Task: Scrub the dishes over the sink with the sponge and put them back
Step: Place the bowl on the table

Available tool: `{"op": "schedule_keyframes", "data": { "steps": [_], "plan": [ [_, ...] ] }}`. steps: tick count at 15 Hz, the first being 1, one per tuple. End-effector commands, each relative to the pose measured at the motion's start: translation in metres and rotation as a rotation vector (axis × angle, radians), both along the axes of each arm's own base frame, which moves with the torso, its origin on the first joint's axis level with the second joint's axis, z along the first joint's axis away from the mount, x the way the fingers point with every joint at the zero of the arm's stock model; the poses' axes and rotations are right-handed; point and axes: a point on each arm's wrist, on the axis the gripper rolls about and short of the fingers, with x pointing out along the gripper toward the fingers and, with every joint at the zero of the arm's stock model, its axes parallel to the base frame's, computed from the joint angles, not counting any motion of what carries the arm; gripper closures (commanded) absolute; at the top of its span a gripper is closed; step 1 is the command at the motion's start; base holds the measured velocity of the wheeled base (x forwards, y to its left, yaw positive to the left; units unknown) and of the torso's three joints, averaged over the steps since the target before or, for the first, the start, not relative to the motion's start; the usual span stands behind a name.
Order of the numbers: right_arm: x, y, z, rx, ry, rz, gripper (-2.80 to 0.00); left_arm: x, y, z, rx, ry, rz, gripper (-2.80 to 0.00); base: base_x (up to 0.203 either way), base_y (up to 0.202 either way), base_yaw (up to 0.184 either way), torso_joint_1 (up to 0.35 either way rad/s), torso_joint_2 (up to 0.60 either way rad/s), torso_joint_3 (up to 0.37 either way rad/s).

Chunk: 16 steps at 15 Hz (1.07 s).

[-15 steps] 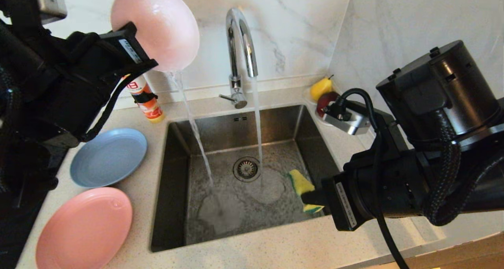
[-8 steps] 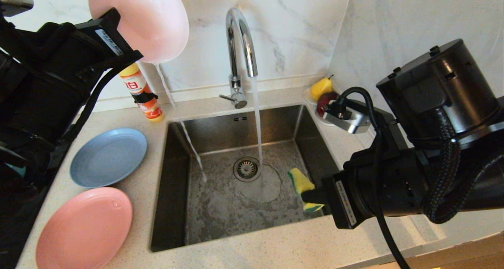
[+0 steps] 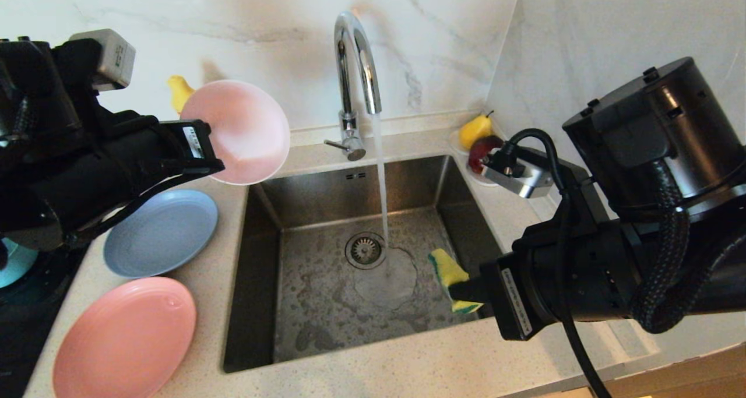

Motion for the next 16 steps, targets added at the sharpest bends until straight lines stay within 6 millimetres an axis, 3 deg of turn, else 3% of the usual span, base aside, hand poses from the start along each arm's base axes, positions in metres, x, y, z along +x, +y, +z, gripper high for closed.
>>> {"op": "schedule_keyframes", "data": {
  "steps": [1,3,6,13,16],
  "plan": [
    [0.002,-0.004,-0.003,-0.007,0.010,-0.012,0.00,-0.007,0.015,0.001,-0.010,0.352,0.050,0.00,0.000,0.000,0.000,0.000,0.00,0.000],
    [0.003,-0.005,-0.006,-0.017,0.016,-0.014,0.00,-0.007,0.046,0.014,-0.162,0.485,0.106,0.00,0.000,0.000,0.000,0.000,0.00,0.000],
    [0.005,-0.005,-0.008,-0.014,0.016,-0.020,0.00,-0.006,0.097,0.009,-0.337,0.586,0.226,0.00,0.000,0.000,0.000,0.000,0.00,0.000],
    [0.010,0.000,-0.012,-0.015,0.009,-0.017,0.00,-0.036,0.195,0.005,-0.571,0.508,0.655,0.00,0.000,0.000,0.000,0.000,0.00,0.000],
    [0.010,0.000,-0.012,-0.015,0.008,-0.017,0.00,-0.046,0.233,-0.022,-0.631,0.525,0.797,0.00,0.000,0.000,0.000,0.000,0.00,0.000]
  ]
}}
